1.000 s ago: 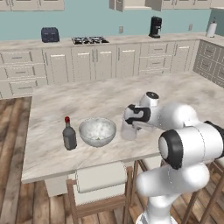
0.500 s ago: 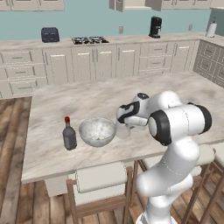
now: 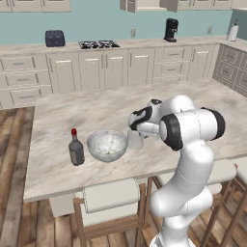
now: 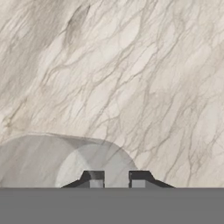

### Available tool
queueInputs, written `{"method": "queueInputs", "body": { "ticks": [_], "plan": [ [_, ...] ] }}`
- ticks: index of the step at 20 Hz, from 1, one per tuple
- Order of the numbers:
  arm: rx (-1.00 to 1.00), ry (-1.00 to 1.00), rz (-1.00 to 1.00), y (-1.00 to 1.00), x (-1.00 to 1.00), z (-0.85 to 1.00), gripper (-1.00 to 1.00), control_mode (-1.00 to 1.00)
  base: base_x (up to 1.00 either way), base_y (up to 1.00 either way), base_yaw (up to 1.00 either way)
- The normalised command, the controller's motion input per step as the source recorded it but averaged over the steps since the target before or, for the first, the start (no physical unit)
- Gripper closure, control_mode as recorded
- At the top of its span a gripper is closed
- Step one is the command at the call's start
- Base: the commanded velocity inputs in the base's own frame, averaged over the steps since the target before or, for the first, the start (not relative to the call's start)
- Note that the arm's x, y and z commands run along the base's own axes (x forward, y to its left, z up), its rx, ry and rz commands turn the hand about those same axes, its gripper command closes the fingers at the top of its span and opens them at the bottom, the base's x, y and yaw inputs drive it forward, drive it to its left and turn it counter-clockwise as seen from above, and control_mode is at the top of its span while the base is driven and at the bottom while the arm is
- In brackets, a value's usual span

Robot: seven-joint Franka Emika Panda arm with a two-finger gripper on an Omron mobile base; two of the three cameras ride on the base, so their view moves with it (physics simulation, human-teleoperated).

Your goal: There is a bowl on the dining counter. Grab a lemon wedge from the fridge and place it in the bowl. Then get the liquor bottle and glass cup from the cabinet and place them next to the bowl.

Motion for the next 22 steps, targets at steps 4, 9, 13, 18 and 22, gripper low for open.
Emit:
{"method": "queueInputs", "body": {
  "ticks": [4,9,13,18,22],
  "plan": [
    [0.0,-0.05,0.0,0.09,-0.13,-0.06,-1.0,-1.0,0.0,0.0,0.0],
    [0.0,-0.17,0.0,0.17,-0.49,0.36,-1.0,-1.0,0.0,0.0,0.0],
    [0.0,-0.23,0.0,0.1,-0.73,0.9,-1.0,-1.0,0.0,0.0,0.0],
    [0.0,-0.29,0.05,0.02,-0.89,1.0,-1.0,-1.0,0.0,0.0,0.0],
    [0.0,-0.25,0.08,0.0,-0.99,1.0,-1.0,-1.0,0.0,0.0,0.0]
  ]
}}
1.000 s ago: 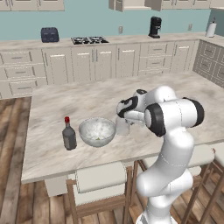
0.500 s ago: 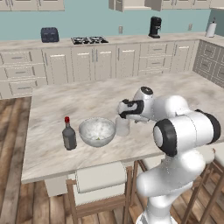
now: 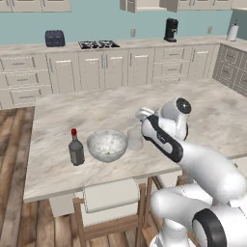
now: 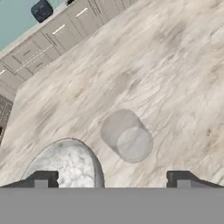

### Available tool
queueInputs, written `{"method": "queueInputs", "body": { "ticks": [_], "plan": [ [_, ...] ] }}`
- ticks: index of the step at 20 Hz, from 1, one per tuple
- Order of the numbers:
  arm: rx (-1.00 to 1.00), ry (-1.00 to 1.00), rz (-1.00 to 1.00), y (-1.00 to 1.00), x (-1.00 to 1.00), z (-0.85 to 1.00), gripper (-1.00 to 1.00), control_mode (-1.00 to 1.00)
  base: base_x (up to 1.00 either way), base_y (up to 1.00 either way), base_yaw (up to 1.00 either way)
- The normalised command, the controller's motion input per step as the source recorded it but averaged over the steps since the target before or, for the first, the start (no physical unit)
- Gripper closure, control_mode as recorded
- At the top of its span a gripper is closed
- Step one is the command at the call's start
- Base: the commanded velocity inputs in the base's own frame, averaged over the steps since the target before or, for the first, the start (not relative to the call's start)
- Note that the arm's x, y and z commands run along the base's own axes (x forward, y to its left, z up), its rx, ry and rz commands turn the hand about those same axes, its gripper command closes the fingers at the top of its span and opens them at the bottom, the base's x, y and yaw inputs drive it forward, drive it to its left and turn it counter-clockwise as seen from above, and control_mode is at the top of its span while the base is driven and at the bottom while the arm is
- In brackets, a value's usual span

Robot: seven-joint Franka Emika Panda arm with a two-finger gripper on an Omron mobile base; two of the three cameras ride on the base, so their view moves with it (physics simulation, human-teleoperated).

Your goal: There is a bowl on the dining counter. Grab a lemon wedge from the fridge and place it in the bowl. Then get the liquor bottle and glass cup from the cabinet and place them next to the bowl.

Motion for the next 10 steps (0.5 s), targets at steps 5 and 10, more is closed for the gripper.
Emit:
{"method": "queueInputs", "body": {
  "ticks": [5,10],
  "plan": [
    [-0.02,-0.16,0.11,0.0,-1.0,1.0,-1.0,-1.0,0.0,0.0,0.0],
    [-0.12,-0.02,0.08,0.0,-1.0,1.0,-1.0,-1.0,0.0,0.0,0.0]
  ]
}}
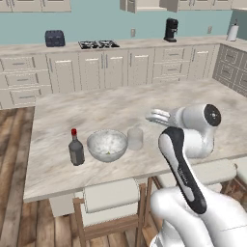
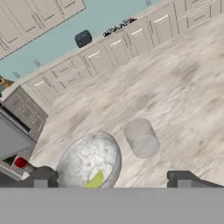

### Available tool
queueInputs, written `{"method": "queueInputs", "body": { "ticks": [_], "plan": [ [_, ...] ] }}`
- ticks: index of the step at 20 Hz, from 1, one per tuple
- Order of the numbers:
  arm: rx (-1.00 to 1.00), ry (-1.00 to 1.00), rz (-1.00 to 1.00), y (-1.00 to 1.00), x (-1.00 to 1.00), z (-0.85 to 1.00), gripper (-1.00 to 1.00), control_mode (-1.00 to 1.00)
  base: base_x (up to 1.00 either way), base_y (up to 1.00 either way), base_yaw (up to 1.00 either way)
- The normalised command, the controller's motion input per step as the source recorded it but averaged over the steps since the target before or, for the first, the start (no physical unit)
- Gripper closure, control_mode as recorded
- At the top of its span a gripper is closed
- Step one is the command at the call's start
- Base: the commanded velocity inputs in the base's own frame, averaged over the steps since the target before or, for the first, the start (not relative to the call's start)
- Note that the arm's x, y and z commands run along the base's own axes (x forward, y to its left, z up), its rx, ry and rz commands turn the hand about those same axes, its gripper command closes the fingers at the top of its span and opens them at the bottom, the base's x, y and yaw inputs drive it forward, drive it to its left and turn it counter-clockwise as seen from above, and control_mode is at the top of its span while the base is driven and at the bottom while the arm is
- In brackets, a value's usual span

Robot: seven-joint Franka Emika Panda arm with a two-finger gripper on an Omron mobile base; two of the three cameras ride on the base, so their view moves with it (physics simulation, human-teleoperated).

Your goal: There is a bowl on the dining counter. Grab a lemon wedge from the fridge and place it in the bowl. Then get the liquor bottle and glass cup from the cabinet and place them next to the bowl.

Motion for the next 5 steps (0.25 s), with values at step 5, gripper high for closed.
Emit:
{"method": "queueInputs", "body": {
  "ticks": [5],
  "plan": [
    [-0.22,0.02,0.04,0.0,-1.0,0.8,-1.0,-1.0,0.0,0.0,0.0]
  ]
}}
